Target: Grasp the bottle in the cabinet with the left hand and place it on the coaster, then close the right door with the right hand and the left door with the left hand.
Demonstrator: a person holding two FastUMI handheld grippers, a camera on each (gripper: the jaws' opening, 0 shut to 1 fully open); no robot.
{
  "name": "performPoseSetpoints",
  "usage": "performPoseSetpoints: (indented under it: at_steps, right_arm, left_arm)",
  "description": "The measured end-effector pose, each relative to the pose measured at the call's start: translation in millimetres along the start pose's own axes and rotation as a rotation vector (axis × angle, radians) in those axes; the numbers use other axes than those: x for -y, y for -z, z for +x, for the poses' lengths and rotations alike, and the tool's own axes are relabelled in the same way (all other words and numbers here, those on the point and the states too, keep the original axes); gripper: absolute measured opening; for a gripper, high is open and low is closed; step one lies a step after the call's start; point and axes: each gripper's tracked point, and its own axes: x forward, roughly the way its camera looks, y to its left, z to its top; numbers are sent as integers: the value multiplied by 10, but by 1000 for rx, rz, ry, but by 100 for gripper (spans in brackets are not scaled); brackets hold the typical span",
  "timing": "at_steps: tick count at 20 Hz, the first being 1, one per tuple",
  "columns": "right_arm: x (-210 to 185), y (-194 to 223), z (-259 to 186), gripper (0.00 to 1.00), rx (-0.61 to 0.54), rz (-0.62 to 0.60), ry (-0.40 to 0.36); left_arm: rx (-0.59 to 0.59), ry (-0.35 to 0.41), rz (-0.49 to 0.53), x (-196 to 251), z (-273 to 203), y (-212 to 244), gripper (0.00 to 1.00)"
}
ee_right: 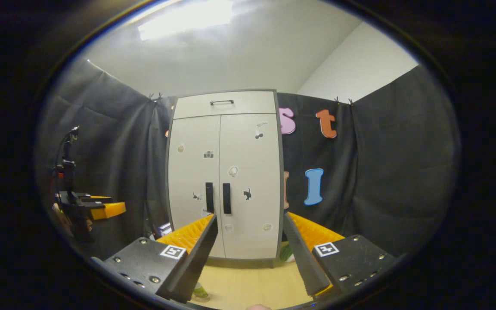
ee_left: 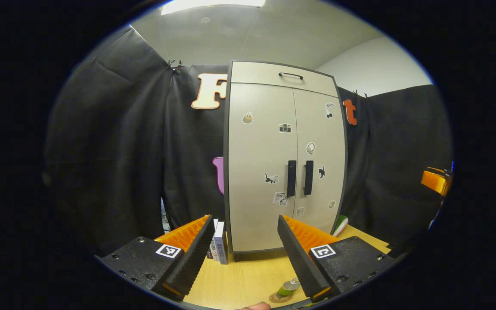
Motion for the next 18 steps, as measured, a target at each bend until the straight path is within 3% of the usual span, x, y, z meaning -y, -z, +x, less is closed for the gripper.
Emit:
performPoseSetpoints:
  at_steps: [3,4,9,18]
  right_arm:
    - [103,28,-53,93,-12,-23,29]
    - [129,27,-64,89,-11,-27,38]
    - [261,-32,-70,93,8,-18,73]
    - [236,-157,-24,89,42,-29,113]
  left_arm:
    - [-9,31,7,100,30,63,90]
    - [-13,40,10,122,45,77,94]
    - [-12,69,0,221,93,46,94]
    - [11,110,6,288,116,-68,94]
